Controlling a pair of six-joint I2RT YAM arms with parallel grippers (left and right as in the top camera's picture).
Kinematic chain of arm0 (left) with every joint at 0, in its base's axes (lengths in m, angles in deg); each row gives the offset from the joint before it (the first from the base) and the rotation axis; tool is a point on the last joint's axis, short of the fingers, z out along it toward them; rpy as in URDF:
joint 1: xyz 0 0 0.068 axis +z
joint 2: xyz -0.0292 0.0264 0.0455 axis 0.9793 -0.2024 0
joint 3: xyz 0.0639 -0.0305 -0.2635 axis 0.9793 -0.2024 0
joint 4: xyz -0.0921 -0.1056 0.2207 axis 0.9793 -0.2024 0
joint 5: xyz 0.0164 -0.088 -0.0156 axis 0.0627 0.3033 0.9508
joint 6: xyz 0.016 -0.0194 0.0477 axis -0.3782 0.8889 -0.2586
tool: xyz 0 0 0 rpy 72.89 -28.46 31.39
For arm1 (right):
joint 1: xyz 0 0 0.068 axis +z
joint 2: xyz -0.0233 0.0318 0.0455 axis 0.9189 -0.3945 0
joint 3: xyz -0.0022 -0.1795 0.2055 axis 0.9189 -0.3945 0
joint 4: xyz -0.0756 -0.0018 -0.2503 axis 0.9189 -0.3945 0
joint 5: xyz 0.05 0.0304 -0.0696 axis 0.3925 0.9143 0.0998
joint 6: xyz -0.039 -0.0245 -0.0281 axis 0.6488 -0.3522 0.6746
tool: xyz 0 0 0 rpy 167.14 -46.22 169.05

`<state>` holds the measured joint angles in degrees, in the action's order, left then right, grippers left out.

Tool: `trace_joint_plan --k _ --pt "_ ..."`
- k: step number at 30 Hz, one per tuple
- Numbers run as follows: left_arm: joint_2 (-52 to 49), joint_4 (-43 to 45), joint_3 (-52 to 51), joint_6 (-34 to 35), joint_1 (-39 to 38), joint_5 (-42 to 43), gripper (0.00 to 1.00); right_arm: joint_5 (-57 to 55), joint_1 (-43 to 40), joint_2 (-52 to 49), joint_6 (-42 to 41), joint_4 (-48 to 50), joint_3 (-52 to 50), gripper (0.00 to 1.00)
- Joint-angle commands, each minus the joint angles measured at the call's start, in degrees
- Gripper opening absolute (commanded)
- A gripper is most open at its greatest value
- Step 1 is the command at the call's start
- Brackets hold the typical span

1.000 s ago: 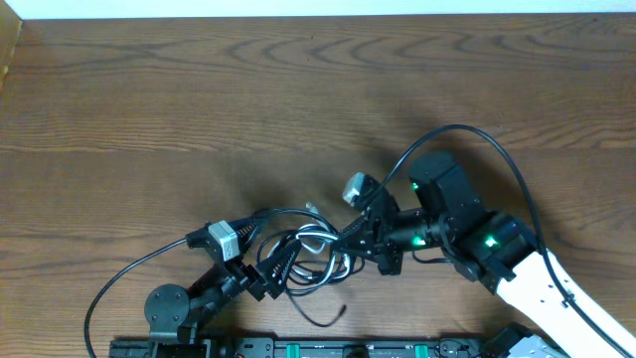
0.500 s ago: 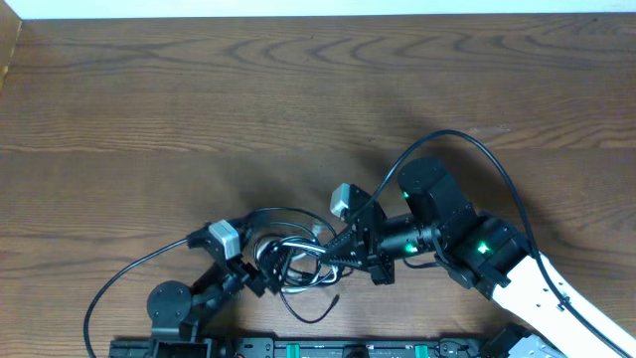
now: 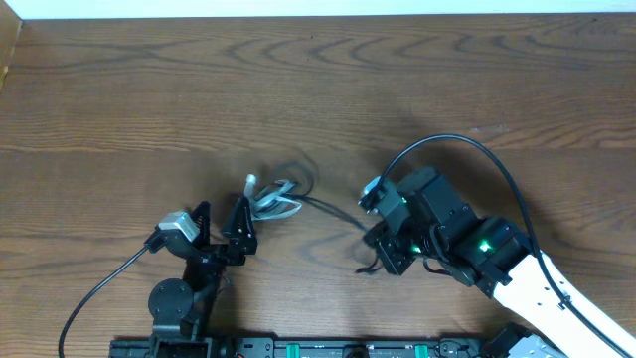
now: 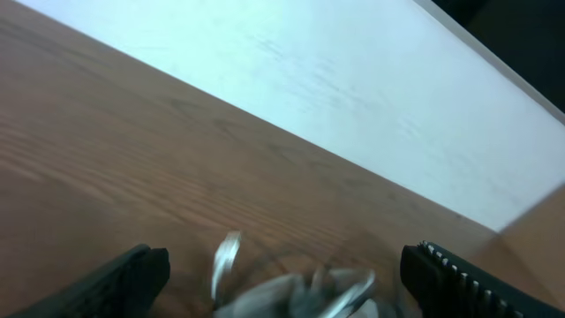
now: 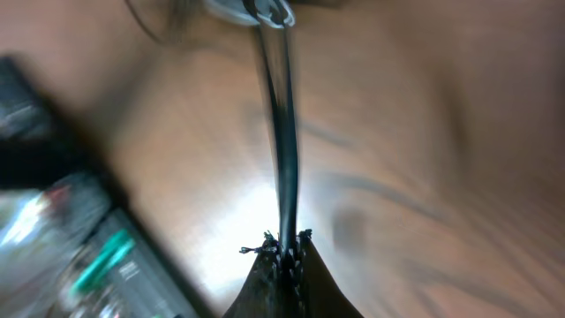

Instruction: Untangle cables

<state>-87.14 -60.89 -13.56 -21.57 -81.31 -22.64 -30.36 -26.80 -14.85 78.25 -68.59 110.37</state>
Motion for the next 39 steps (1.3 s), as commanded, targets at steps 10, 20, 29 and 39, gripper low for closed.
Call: trace_joint_plan --k 10,20,29,39 --pt "-0.28 -0.15 -0.33 10.99 0.28 6.27 0.90 -23.21 -0.22 -0.83 -23.10 0.55 0.07 0.01" --pt "-0.59 -4.07 -0.33 -7.28 0.28 23.21 0.90 -19.56 -0.13 -2.16 -23.56 3.39 0.07 0.02" --pt "-0.85 -11.65 -0.31 -7.28 0.28 14.14 0.91 -19.58 -0.13 -6.10 -32.89 1.53 0.07 0.92" --pt "-2.62 -11.65 -0.31 -7.28 0.28 14.05 0.91 -16.76 0.33 -10.27 -48.87 16.68 0.07 0.61"
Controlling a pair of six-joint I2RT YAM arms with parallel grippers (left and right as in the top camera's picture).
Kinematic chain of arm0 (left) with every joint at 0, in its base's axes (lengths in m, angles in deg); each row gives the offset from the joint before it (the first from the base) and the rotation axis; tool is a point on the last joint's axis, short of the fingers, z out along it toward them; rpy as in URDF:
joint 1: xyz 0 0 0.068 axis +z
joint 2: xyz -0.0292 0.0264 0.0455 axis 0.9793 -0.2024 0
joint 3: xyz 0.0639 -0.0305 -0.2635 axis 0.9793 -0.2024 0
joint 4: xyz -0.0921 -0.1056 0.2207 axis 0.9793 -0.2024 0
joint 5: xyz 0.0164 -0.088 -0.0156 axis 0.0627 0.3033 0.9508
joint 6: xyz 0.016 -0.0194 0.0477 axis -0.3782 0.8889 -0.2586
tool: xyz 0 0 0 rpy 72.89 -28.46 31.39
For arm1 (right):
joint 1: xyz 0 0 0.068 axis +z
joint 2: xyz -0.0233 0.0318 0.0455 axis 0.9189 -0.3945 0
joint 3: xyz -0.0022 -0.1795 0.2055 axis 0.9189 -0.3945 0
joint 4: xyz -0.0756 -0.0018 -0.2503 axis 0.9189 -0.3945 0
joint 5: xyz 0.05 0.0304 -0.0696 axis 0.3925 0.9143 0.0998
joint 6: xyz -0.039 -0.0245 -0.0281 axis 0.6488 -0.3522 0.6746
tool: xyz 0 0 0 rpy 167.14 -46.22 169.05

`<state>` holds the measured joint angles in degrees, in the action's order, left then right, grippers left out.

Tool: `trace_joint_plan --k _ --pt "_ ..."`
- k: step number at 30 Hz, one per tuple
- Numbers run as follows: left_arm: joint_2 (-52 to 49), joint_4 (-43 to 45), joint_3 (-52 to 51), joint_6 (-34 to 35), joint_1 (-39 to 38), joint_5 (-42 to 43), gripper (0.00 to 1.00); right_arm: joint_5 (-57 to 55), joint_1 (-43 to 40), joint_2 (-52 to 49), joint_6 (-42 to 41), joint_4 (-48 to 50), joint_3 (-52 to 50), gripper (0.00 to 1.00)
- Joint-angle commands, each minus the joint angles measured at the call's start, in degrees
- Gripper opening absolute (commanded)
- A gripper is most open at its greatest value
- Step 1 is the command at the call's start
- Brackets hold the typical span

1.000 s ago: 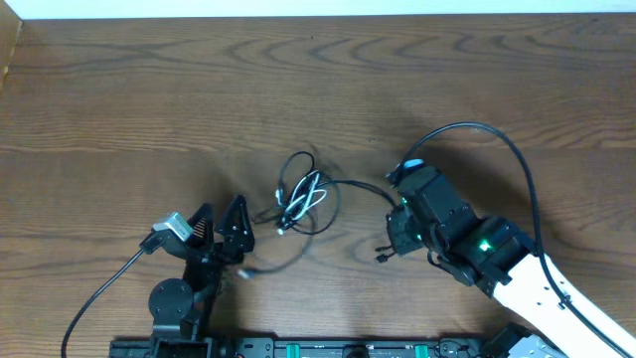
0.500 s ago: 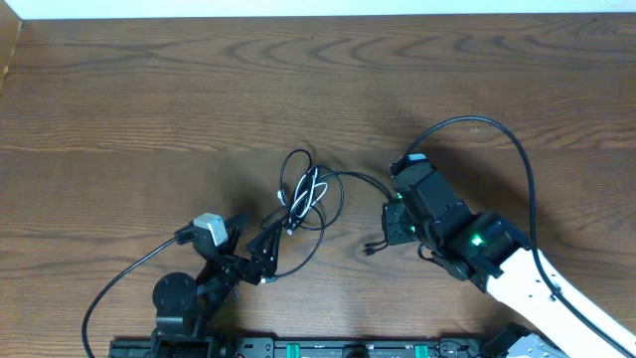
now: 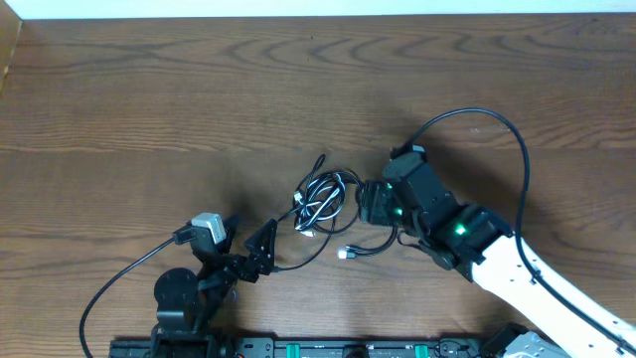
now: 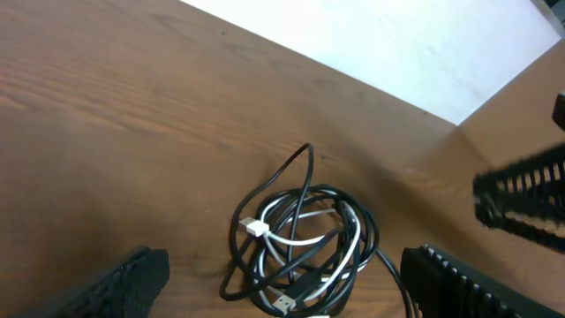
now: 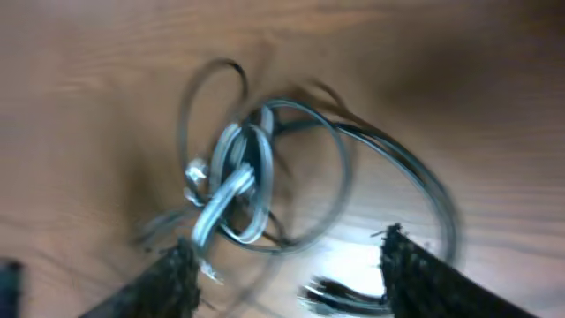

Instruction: Untangle cables

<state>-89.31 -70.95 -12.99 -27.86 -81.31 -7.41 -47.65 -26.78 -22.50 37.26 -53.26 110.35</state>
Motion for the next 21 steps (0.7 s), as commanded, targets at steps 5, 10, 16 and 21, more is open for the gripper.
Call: trace_joint_plan --k 5,10,16,21 --pt "-0.63 -1.60 -0.87 -0.98 0.28 -1.18 0.91 1.77 1.31 -11.72 -13.64 8.04 0.09 0.59" --pt "-0.63 -1.60 -0.87 -0.98 0.28 -1.18 0.90 10.14 2.71 -22.51 -13.60 21.00 0.09 0.57" --pt "-0.63 -1.46 -0.87 -0.98 0.28 -1.20 0.91 14.78 2.64 -28.41 -11.45 27.04 0.09 0.01" --pt "-0.63 -1.46 -0.87 -0.98 0.28 -1.18 0.91 23.30 1.60 -24.33 4.55 27.69 0.11 0.01"
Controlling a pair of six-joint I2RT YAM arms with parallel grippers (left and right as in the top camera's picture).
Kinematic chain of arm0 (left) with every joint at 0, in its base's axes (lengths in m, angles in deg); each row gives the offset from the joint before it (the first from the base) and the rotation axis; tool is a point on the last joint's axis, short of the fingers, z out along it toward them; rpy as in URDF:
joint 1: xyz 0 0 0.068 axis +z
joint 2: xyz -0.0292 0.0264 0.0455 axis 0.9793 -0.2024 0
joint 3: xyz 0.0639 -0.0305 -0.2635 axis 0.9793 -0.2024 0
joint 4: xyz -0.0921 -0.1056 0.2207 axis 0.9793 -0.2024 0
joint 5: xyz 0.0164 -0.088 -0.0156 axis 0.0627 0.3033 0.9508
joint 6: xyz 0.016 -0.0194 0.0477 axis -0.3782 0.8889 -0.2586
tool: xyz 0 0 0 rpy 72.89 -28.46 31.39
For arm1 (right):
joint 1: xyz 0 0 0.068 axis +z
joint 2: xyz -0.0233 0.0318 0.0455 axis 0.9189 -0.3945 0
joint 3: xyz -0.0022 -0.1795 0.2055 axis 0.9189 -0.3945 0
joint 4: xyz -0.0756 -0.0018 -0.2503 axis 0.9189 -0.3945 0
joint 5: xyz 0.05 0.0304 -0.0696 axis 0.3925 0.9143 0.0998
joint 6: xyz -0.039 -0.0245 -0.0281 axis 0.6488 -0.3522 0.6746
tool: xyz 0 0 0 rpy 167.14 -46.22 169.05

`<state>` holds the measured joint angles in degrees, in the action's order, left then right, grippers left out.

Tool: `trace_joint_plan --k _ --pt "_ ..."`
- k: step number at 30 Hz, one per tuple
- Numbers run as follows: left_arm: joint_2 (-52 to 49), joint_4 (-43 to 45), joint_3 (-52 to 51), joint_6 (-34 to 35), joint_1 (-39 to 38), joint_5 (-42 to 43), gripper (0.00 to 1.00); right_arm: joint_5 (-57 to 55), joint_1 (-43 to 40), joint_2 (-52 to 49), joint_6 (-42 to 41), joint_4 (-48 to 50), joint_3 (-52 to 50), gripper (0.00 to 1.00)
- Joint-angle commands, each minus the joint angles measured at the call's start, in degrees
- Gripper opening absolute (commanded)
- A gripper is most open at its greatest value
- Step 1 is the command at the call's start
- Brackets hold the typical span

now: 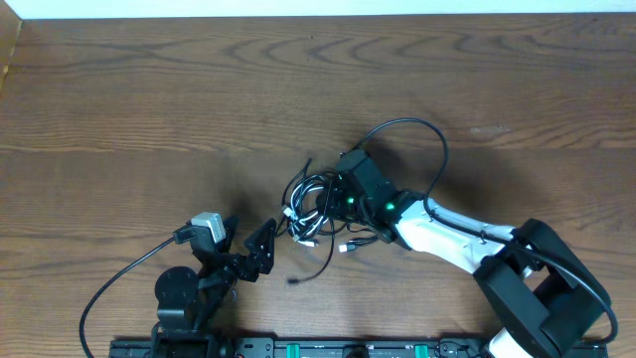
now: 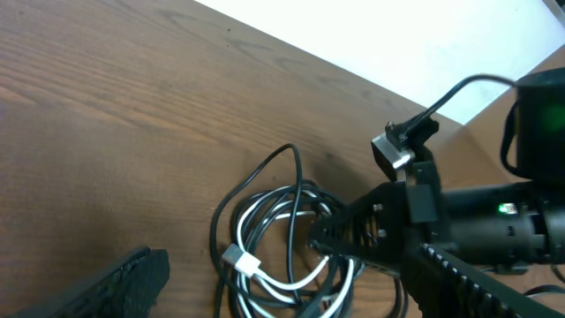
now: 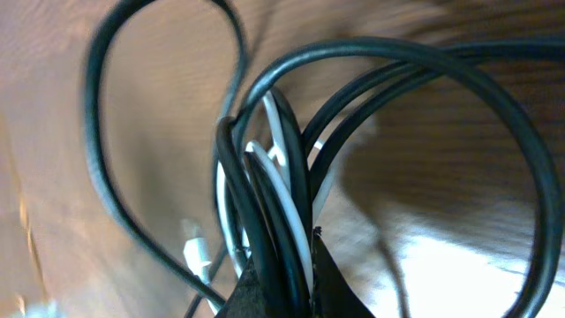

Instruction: Untangle cables

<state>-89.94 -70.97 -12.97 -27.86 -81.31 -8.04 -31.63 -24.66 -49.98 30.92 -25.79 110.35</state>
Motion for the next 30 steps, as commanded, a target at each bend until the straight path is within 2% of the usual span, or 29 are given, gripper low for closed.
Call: trace_joint_plan --k 1,6,10,12,16,19,26,30 --pt "0.00 -1.44 -0.90 -0.98 0.28 -0.57 0.90 10.58 -0.94 5.14 15.65 0.17 0.11 0.01" --pt "0.00 0.11 -0.90 -0.96 0.28 -0.55 0.91 22.84 -1.97 15.26 33.90 -2.99 0.11 0.01" --pt "0.00 2.12 -0.90 -0.72 0.28 -0.37 0.91 25.20 -1.88 20.59 42.95 -10.45 0.11 0.01" --pt "0.00 4.24 -0.90 -0.72 0.28 2.69 0.91 25.18 -1.90 22.08 45.90 -14.23 0.11 0.01" --pt "0.00 9.97 -0.90 -0.76 0.28 15.15 0.91 25.22 -1.88 22.40 46.82 -17.27 0.11 0.01" --pt "0.00 9.97 -0.92 -1.03 0.28 19.37 0.91 26.18 -1.90 22.45 46.80 -17.09 0.11 0.01" --pt "0.00 1.53 -0.92 -2.95 0.28 20.06 0.91 34.67 -1.95 22.45 46.51 -14.62 0.11 0.01" --pt "0.00 0.55 -0.96 -3.34 0.28 17.00 0.91 42.51 -1.95 22.45 46.53 -14.08 0.11 0.01"
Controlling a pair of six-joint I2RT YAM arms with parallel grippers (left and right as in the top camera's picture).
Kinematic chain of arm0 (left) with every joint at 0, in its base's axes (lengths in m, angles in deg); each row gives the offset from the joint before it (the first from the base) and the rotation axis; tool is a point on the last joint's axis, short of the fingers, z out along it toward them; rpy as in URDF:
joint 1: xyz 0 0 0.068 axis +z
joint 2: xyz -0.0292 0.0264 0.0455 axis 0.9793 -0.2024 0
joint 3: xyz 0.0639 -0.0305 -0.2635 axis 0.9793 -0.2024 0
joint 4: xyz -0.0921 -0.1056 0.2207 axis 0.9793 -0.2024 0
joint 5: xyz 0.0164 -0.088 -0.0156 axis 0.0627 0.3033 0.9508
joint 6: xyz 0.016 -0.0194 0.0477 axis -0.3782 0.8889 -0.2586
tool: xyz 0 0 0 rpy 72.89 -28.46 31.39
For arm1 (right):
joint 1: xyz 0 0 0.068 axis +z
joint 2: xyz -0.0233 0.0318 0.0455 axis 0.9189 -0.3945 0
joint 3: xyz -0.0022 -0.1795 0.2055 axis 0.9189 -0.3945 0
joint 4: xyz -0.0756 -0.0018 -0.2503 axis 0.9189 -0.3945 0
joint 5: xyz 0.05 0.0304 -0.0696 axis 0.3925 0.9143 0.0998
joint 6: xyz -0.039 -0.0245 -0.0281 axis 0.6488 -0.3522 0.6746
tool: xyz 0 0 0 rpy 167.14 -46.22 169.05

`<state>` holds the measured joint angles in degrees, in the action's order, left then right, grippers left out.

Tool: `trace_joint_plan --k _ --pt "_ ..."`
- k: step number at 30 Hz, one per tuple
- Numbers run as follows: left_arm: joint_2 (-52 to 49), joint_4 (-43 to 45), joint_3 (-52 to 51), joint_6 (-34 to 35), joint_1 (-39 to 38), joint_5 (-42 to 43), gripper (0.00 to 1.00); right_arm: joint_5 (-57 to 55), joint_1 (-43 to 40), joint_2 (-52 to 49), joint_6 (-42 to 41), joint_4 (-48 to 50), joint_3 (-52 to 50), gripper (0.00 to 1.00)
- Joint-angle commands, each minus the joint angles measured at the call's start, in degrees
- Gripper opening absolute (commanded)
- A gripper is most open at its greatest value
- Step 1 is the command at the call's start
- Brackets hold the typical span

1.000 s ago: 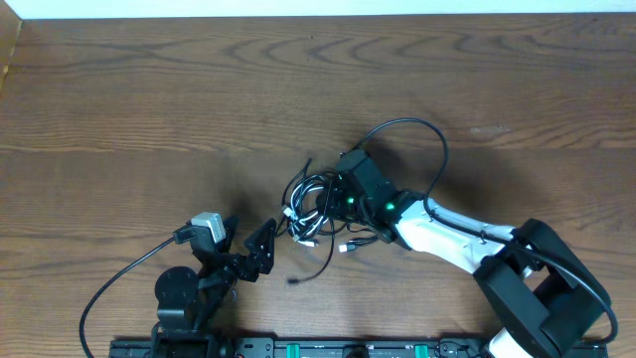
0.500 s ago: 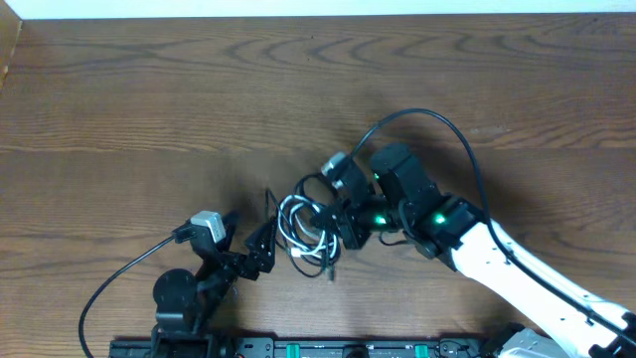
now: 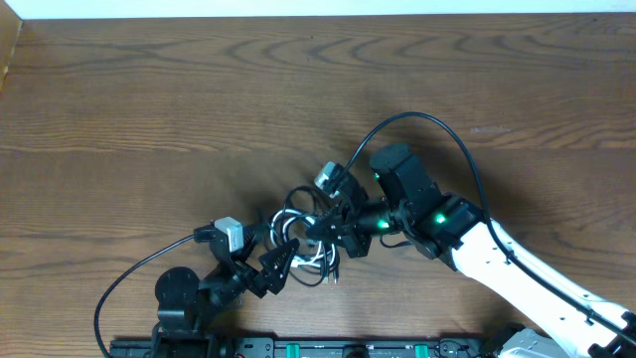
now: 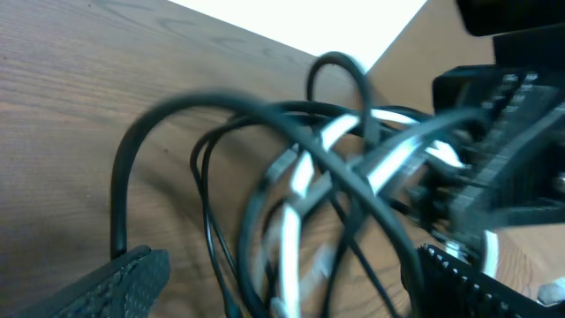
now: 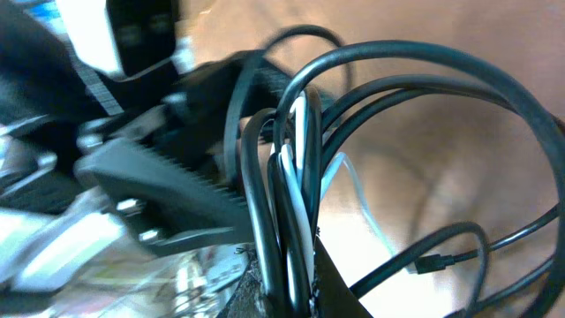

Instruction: Untangle cables

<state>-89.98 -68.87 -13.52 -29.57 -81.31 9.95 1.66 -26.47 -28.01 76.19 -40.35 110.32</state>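
A tangle of black and white cables sits near the table's front middle. My right gripper is shut on several of its black and white strands, which run up from the fingertips as loops. My left gripper is open, its fingers either side of the blurred strands, close to the right gripper. The left gripper's ribbed finger shows just behind the bundle in the right wrist view.
The right arm's own black lead arcs high over the table. A black rail with green lights runs along the front edge behind the left arm's base. Brown wood tabletop stretches to the white far edge.
My right gripper, still shut on the bundle, has carried it toward the front left. My left gripper has come forward, and its open fingers now straddle strands of the bundle.
First my right gripper was shut on a black strand stretched taut from the bundle at my open left gripper. Then the bundle lay mid-table between both open grippers. Then the right shut on the coils, and now holds them at the left gripper.
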Motion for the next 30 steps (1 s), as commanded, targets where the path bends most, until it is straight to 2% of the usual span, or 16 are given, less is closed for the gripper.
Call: trace_joint_plan --k 1,8,13,17,23,27,30 --pt "0.04 -1.55 -0.42 -1.64 0.28 -1.79 0.91 10.05 -0.13 0.48 1.27 0.48 0.13 0.01" --pt "0.04 -2.25 -0.42 -1.64 0.28 -10.80 0.90 12.96 -0.09 0.46 1.29 0.11 0.13 0.01" --pt "-0.28 -3.50 -0.42 -1.31 0.28 -25.20 0.91 7.76 -0.11 0.46 1.29 -3.15 0.13 0.01" --pt "-0.37 -3.74 -0.42 4.33 0.28 -38.14 0.91 -0.94 -0.13 0.48 1.03 -7.93 0.13 0.01" --pt "-0.39 -3.98 -0.42 9.14 0.31 -45.94 0.91 -24.68 -0.13 0.48 -7.06 -17.29 0.13 0.01" --pt "-0.39 -3.98 -0.42 9.49 0.31 -47.36 0.92 -47.12 -0.13 0.46 -19.78 -26.21 0.13 0.01" --pt "-0.39 -3.96 -0.42 10.03 0.31 -48.68 0.91 -59.17 -0.13 0.46 -30.21 -32.87 0.11 0.01"
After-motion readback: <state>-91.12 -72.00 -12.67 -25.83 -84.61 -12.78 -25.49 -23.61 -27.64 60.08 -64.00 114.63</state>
